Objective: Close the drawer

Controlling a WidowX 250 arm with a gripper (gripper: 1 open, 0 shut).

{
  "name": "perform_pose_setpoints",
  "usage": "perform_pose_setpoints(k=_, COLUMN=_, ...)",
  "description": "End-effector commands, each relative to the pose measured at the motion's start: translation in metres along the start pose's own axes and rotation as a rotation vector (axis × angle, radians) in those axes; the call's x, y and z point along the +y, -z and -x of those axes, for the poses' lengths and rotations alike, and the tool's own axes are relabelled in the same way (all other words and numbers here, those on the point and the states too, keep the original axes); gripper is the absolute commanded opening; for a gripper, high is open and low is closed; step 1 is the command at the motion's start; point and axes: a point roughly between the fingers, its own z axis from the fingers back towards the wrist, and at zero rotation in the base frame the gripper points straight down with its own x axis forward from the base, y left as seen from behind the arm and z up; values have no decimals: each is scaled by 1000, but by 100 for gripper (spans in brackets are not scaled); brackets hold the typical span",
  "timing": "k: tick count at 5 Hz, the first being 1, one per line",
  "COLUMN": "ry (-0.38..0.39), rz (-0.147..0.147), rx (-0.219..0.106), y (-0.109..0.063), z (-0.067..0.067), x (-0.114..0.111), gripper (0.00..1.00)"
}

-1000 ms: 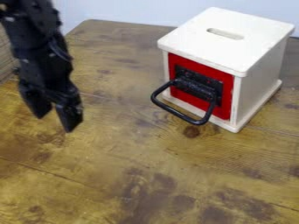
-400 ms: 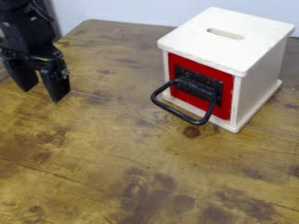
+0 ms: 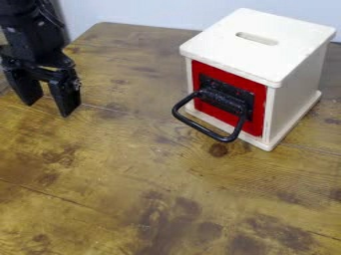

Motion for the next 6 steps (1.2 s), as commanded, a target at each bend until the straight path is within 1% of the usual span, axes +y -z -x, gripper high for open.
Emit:
perform_pose_setpoints(k=1, ry=-26, rz=-23, rx=-57, y=-17, z=-2, x=-10, gripper=100)
perform_pose_setpoints(k=2, ry=-4, rz=-29, rx=-69, y=-22, z=-2, x=5, gripper=100)
perform_pose_setpoints(k=3, ry=-5, rz=-31, rx=-73, y=-27, z=-2, x=22, gripper=100)
perform_pose_setpoints(k=4, ry=-2, rz=-20, rx=-84, y=-28, z=-1, x=30, gripper=100)
perform_pose_setpoints(k=5, ry=-10, rz=-23, rx=-80, y=-30, z=7, x=16, gripper=100)
perform_pose_setpoints(k=6, ry=-19, rz=-22, rx=-84, y=-26, z=12, x=-4, gripper=100)
